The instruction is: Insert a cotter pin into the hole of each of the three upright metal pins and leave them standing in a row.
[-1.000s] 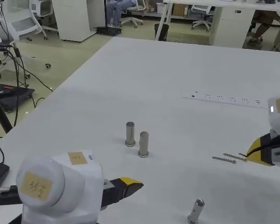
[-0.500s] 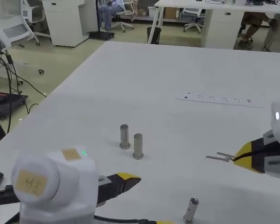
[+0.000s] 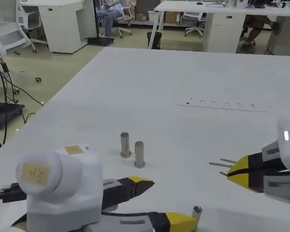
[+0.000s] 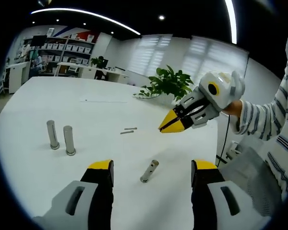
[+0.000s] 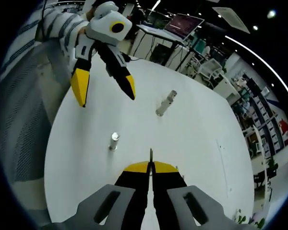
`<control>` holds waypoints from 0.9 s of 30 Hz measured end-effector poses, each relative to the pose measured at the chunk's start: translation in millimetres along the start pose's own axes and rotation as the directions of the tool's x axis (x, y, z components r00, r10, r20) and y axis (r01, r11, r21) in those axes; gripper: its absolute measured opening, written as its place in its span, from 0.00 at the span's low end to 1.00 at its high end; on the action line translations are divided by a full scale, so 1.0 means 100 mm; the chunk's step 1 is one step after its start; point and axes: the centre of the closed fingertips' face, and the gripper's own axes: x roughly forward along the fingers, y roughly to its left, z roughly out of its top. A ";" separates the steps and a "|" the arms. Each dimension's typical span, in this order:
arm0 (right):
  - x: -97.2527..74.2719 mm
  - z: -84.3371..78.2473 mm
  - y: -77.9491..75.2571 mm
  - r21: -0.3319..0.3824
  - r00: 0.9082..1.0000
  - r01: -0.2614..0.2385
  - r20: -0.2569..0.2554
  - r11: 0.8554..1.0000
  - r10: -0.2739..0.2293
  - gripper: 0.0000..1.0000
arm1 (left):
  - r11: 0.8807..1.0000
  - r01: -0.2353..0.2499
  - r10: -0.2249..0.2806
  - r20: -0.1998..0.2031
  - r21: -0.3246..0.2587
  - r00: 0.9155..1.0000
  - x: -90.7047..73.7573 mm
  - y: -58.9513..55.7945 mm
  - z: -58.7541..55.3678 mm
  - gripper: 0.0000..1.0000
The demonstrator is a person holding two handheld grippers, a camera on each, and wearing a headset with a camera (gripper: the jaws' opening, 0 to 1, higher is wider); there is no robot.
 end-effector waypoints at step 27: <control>-0.10 0.29 0.31 -0.004 0.996 0.003 0.084 1.000 -0.003 0.01 | 0.979 0.098 -0.101 -0.005 -0.181 0.995 0.21 -0.17 0.06 0.36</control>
